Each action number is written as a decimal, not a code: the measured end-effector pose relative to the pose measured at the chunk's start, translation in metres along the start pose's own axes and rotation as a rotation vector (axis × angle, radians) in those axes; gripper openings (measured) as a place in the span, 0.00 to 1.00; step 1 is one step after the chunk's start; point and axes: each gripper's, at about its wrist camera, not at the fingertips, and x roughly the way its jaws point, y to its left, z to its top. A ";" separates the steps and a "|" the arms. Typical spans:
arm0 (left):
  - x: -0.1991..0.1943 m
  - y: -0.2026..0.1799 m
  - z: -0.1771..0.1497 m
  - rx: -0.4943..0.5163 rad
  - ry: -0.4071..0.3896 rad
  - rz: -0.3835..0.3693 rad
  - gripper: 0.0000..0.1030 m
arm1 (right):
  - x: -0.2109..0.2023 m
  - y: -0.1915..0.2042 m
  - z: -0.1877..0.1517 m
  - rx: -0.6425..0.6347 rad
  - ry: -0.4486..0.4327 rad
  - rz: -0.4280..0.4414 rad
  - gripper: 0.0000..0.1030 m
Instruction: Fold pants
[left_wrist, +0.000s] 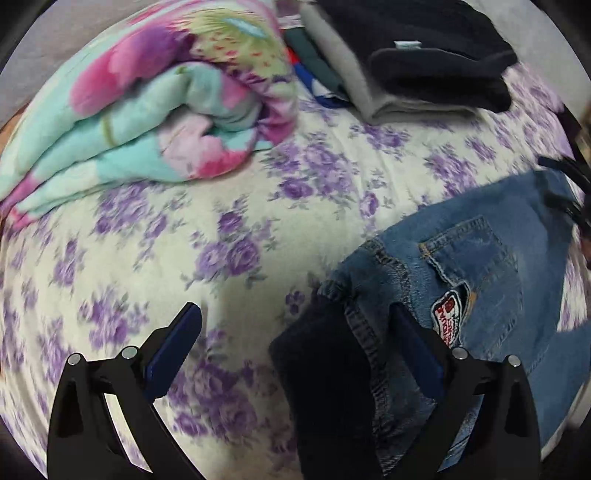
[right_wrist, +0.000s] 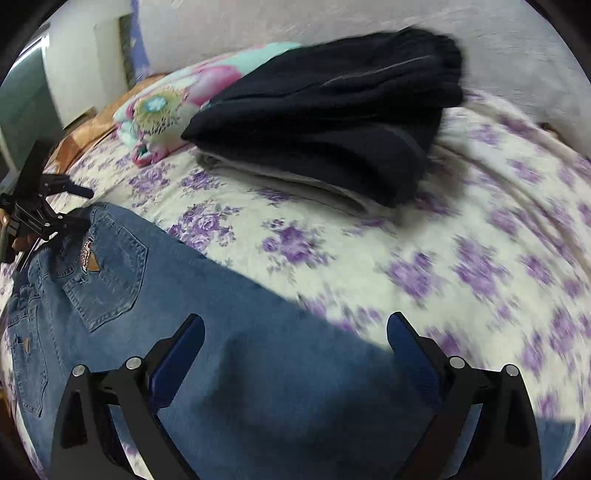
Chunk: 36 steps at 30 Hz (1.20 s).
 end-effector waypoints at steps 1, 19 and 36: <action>0.003 0.001 0.000 -0.001 0.007 -0.015 0.96 | 0.007 0.000 0.003 -0.014 0.023 0.014 0.96; -0.049 -0.040 -0.013 0.091 -0.134 -0.044 0.31 | -0.061 0.021 -0.010 0.001 -0.071 0.205 0.06; -0.138 -0.110 -0.177 0.240 -0.247 -0.067 0.35 | -0.142 0.145 -0.195 -0.005 -0.024 0.344 0.06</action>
